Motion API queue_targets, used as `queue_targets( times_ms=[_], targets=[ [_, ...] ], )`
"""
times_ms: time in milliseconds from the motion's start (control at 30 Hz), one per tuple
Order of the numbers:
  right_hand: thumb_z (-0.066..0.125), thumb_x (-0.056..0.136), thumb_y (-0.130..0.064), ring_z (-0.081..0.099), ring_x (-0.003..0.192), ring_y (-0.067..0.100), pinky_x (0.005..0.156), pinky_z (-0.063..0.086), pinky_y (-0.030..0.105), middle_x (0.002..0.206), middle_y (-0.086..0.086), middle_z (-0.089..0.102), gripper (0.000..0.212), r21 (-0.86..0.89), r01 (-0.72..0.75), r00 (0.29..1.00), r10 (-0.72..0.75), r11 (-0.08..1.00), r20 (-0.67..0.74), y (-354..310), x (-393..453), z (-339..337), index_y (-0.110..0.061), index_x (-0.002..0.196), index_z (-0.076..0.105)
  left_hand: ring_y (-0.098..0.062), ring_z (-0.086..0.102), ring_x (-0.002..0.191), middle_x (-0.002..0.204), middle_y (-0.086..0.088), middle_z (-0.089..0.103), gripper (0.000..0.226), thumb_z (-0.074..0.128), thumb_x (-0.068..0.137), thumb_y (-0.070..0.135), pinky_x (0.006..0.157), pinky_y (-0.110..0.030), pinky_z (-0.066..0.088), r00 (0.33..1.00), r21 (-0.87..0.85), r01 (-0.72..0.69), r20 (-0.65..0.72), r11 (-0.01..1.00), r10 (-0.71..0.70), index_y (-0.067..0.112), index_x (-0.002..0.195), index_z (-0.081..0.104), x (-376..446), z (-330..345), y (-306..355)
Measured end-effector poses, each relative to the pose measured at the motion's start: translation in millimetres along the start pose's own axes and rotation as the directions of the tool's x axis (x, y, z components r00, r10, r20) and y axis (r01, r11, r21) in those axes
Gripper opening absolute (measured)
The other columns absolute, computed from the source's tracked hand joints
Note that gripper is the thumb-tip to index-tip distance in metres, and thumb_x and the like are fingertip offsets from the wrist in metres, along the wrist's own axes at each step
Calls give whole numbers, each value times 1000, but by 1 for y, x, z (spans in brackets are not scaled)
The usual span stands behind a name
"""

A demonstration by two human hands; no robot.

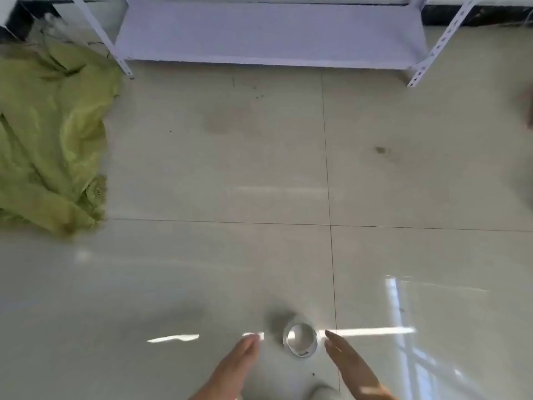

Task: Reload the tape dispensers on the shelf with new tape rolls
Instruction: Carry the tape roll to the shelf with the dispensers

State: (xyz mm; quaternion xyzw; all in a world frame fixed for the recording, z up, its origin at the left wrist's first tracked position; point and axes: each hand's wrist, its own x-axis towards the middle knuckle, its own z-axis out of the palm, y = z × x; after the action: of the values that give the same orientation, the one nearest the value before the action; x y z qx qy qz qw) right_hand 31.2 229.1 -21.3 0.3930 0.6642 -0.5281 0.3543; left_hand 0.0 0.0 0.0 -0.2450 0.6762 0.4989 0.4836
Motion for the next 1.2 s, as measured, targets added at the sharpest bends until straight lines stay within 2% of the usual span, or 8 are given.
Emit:
queue_targets(
  times_ms=[100,300,500,667,800,933,1067,1200],
  targets=[
    [55,95,-12,33,142,25,108,22,25,152,11,38,46,58,-32,998,35,998,-56,33,65,17,-11,140,44,-17,31,140,150,4,28,53,40,96,41,117,-32,19,988,-116,90,-115,989,-103,16,142,31,69,14,-34],
    [58,93,-8,36,139,28,111,24,33,148,15,41,50,183,-113,991,123,977,-46,73,146,43,-5,140,44,-26,35,135,153,-13,29,50,40,98,27,110,-32,27,951,-398,205,-136,894,-279,4,142,31,153,42,-64],
    [61,91,-10,42,131,31,102,31,33,147,20,40,52,242,-199,979,206,950,-4,79,148,52,4,138,43,-23,30,141,143,-7,45,48,43,94,40,114,-39,20,919,-641,373,158,671,-361,10,130,50,160,65,-57],
    [51,95,3,36,135,32,92,36,38,151,15,35,48,329,-260,963,270,908,17,51,119,45,-7,141,42,-26,39,131,132,-4,48,49,41,96,36,105,-37,28,939,-669,275,32,691,-343,8,136,41,135,63,-47],
    [49,97,-7,24,127,5,93,28,4,145,-10,22,82,514,-253,967,236,820,99,7,55,38,-76,121,10,-26,46,102,114,-12,54,23,49,95,23,75,-31,38,936,-679,187,-97,710,-339,7,110,56,83,47,-21],
    [50,94,-12,34,118,14,109,23,42,129,-3,47,38,509,-191,974,97,839,207,-49,-19,32,-29,128,49,-24,50,87,109,-12,55,15,50,94,15,79,-28,41,950,-695,67,-174,716,-258,12,84,62,-1,33,32],
    [52,92,-14,38,126,21,107,33,48,132,3,48,37,542,-114,985,25,832,168,-108,-105,20,-25,128,50,-17,49,114,117,0,60,20,50,93,24,110,-32,30,967,-611,-85,-241,787,-82,15,103,66,-99,9,95],
    [55,85,-13,40,131,27,100,45,46,134,8,50,41,612,-71,988,-28,788,151,-162,-182,8,-26,124,57,-7,46,118,116,18,55,33,55,90,36,113,-36,31,975,-549,-160,-218,821,44,24,120,60,-186,-20,158]
  ],
)
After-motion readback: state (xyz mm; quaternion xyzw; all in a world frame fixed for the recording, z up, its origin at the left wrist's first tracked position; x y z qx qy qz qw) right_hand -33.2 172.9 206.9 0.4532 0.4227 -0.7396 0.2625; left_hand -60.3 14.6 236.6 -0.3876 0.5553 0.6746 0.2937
